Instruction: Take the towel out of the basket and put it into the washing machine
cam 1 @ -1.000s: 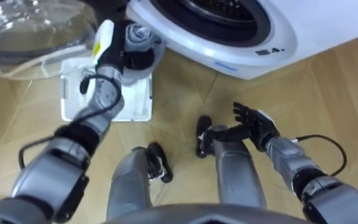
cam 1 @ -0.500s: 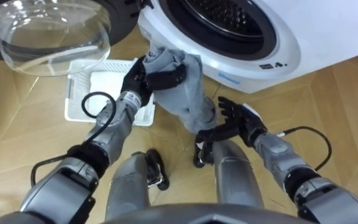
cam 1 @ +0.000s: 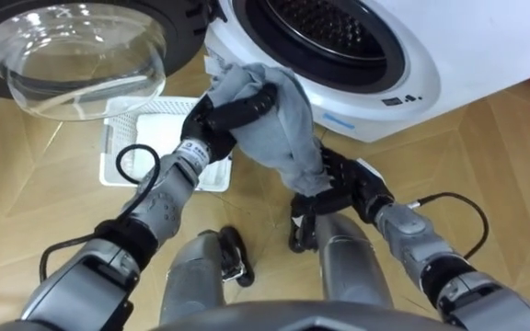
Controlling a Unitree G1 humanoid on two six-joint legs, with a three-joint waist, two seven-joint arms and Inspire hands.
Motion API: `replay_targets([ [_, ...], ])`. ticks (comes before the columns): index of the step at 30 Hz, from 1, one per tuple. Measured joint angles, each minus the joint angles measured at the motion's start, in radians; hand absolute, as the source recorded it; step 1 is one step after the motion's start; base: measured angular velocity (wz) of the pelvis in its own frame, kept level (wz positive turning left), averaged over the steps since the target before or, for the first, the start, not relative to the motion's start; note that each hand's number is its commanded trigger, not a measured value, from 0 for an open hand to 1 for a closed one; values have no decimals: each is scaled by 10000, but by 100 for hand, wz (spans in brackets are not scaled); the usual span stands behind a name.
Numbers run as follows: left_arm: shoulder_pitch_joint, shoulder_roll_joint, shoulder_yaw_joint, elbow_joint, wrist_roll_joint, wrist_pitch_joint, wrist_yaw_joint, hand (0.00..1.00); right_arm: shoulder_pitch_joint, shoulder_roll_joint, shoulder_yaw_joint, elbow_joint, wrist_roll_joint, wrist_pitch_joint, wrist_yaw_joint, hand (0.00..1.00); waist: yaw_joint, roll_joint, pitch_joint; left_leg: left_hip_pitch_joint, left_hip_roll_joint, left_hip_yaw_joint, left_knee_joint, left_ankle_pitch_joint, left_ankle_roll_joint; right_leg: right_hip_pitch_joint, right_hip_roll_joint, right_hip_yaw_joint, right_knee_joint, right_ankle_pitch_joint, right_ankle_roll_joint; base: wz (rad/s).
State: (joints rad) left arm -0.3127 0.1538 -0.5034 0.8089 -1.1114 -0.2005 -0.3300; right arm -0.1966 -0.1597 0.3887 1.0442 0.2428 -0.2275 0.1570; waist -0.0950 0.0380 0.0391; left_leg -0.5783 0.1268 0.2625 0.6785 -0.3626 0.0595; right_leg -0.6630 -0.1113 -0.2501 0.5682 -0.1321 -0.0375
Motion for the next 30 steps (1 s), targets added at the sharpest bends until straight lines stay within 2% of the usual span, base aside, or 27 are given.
replay_targets([
  [6, 0, -80, 288, -169, -245, 448, -312, 100, 89, 38, -277, -16, -177, 73, 78, 0, 130, 78, -17, 59, -26, 24, -202, 72, -53, 21, 59, 8, -148, 39, -15, 0],
  [7, 0, -108, 289, -170, -419, 560, -332, 100, 101, 38, -296, -38, -177, 107, 71, 29, 133, 79, -17, 88, -35, 30, -247, 83, -62, 29, 61, 14, -157, 39, -15, 0],
  [8, 0, -117, 301, -172, -484, 633, -346, 100, 102, 38, -304, -40, -176, 116, 68, 81, 135, 79, -18, 96, -32, 31, -259, 85, -66, 34, 67, 14, -161, 39, -15, 0],
  [9, 0, -125, 299, -176, -595, 729, -362, 100, 105, 38, -304, -56, -178, 163, 59, 100, 125, 79, -18, 111, -30, 31, -291, 94, -83, 35, 61, 15, -163, 38, -17, 0],
  [14, 27, -195, 299, -166, -656, 1028, -626, 100, 110, 13, -414, -74, -180, 526, -26, 100, 116, 75, -19, 174, -51, 56, -379, 132, -119, 40, 61, 35, -168, 28, -31, 0],
  [17, 225, -227, 291, -159, -654, 1172, -971, 100, 105, -15, -604, 10, -227, 835, -86, 100, 91, 68, -17, 264, -162, 125, -456, 154, -112, 50, 57, 140, -150, 26, -32, -5],
  [25, 697, -223, 243, -158, -762, 1687, -1510, 100, 122, -51, -681, -268, -955, 1621, -183, 100, 82, 32, -9, 292, -162, 243, -568, 205, -96, -40, 55, 320, -176, 31, -17, -2],
  [30, 700, -209, 229, -136, -772, 1803, -1760, 100, 45, -39, -682, -420, -1127, 1860, -230, 100, 74, 18, -18, 250, -163, 298, -616, 207, -96, -133, 56, 339, -139, 36, -17, -2],
])
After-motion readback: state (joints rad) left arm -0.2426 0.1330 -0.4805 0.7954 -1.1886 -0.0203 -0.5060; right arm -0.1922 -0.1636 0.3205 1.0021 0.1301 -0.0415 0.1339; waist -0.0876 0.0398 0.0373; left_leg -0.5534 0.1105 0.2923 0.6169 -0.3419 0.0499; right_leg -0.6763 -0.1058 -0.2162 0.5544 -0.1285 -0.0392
